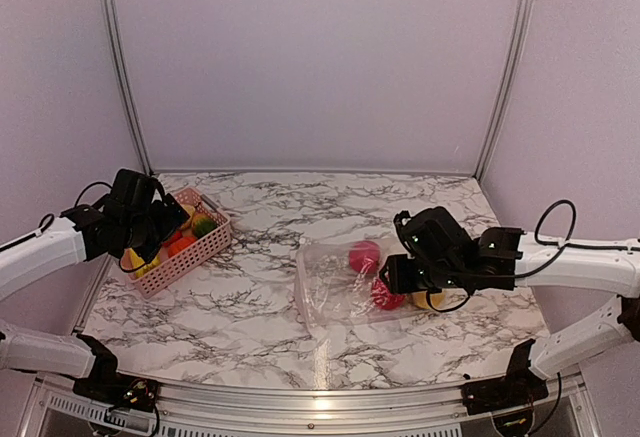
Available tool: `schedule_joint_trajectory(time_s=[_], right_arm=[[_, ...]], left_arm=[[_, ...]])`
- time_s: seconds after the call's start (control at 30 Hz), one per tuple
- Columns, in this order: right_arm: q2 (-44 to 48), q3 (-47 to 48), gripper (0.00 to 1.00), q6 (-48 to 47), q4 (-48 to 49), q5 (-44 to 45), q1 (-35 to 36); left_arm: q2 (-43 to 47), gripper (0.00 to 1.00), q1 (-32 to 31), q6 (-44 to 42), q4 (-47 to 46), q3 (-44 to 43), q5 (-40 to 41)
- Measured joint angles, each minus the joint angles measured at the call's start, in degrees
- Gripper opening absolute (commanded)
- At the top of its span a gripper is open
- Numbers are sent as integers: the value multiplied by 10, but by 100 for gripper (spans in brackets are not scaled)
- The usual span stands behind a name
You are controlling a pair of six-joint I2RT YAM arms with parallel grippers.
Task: Open the zip-top bag and remove the fake food
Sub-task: Place the fake fruit in the bin.
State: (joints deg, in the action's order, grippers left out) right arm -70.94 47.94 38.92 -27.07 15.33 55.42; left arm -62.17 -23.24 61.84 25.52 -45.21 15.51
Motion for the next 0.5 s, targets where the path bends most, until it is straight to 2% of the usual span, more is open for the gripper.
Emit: schedule_joint_trajectory(time_s=[0.23,0.5], right_arm=[[16,0,41,-1,-9,3,-22],[20,0,39,-1,-14,3,-33]], left_arm=[[-113,96,-121,-39,-53,-17,-36],[-252,95,-217,-56,-111,-63,-92]])
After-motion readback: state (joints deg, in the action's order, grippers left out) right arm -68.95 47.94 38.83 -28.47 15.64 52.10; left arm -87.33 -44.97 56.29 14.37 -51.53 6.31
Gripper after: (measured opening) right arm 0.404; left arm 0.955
